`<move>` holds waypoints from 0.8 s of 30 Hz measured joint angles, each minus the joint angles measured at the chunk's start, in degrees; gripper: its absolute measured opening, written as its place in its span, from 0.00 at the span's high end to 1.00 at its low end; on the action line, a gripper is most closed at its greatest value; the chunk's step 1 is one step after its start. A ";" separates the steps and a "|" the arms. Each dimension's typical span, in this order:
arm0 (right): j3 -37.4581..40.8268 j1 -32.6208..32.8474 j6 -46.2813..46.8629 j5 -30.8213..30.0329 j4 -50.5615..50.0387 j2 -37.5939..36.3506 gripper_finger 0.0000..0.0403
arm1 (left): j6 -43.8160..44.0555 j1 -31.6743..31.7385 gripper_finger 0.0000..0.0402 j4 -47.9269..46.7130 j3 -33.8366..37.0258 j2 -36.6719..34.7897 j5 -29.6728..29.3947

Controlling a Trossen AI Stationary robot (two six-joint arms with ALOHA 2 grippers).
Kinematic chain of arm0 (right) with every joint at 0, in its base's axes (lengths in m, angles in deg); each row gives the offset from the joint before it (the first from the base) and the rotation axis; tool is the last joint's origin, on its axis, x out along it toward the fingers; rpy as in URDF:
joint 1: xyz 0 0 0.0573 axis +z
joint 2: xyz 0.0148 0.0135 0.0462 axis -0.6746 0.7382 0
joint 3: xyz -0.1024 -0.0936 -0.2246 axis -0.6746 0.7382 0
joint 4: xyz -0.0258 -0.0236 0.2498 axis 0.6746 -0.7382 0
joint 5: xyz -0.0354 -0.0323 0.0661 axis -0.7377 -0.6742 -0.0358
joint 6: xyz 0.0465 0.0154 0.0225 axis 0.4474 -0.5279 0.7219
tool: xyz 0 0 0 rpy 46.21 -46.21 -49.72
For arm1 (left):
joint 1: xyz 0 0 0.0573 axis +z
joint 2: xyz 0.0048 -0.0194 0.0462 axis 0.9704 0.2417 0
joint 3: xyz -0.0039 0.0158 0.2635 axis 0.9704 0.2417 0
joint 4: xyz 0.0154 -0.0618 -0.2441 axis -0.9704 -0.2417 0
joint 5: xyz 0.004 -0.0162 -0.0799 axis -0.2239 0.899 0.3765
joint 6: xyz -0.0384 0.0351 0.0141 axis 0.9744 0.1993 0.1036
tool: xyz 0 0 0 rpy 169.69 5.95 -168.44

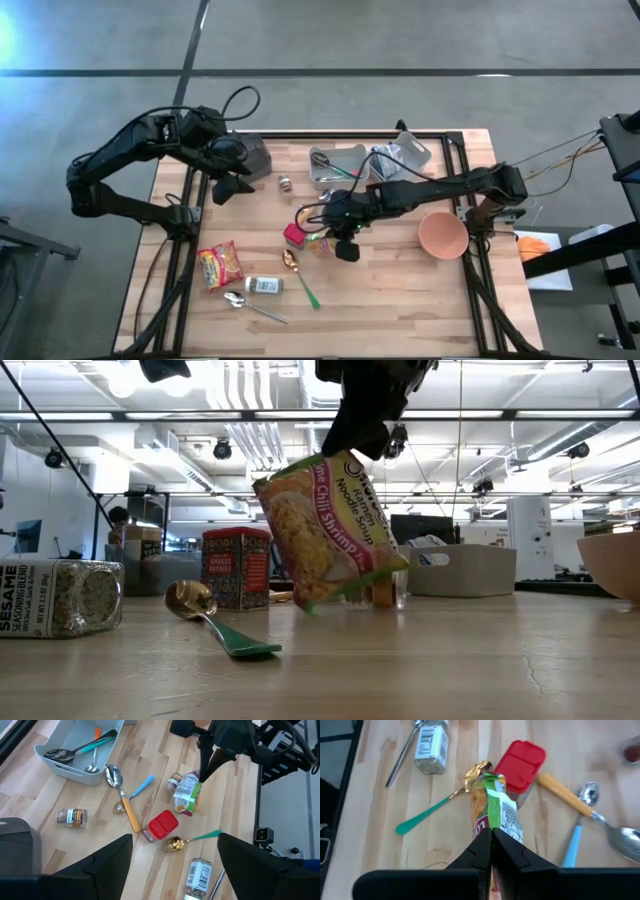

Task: Pick & Place Food Item
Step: Put the green noodle pack into the right gray bin

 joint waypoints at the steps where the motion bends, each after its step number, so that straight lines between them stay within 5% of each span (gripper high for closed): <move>1: 0.00 0.00 0.08 -0.70 0.00 -0.18 0.97 | 0.04 0.00 0.26 0.00 0.00 0.00 0.01; 24: 1.06 -0.57 6.29 -5.12 -2.58 -1.67 0.97 | -0.07 0.01 0.26 -0.04 0.00 0.00 0.01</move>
